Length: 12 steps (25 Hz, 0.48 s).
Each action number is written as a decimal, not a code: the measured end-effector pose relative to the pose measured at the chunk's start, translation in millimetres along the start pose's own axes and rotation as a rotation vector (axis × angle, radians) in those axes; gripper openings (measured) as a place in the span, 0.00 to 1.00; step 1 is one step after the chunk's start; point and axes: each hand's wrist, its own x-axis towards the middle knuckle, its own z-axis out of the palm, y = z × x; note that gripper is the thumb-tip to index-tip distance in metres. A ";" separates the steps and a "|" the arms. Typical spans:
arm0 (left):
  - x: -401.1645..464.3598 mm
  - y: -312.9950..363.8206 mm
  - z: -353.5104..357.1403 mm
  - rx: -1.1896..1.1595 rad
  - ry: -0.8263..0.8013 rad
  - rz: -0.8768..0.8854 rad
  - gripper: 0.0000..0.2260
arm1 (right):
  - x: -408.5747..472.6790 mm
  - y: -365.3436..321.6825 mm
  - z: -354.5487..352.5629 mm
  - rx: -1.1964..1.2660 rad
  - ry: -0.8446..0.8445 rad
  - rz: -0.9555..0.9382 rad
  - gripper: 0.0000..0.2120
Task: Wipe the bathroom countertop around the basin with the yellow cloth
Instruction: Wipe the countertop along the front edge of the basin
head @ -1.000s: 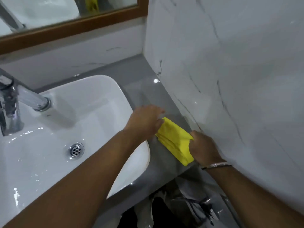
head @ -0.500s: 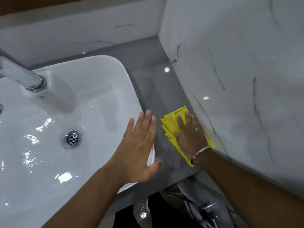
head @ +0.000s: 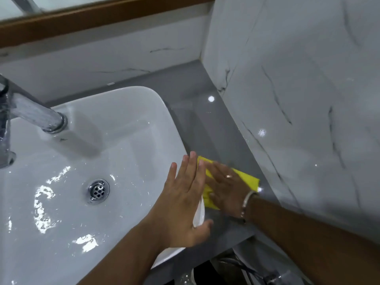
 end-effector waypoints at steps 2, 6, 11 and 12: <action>-2.3 1.1 1.1 -0.008 0.004 -0.016 0.50 | 5.1 29.8 -2.1 -0.017 0.075 0.130 0.29; 2.1 3.8 -1.5 0.044 -0.030 -0.016 0.51 | 103.9 42.4 -24.8 0.014 0.071 0.503 0.31; 4.2 4.9 -1.6 0.018 -0.012 -0.022 0.51 | 49.2 -17.0 4.2 0.013 -0.023 0.170 0.28; 2.5 4.9 -0.6 0.006 -0.012 -0.025 0.51 | 22.2 -14.3 5.2 -0.025 -0.036 0.141 0.28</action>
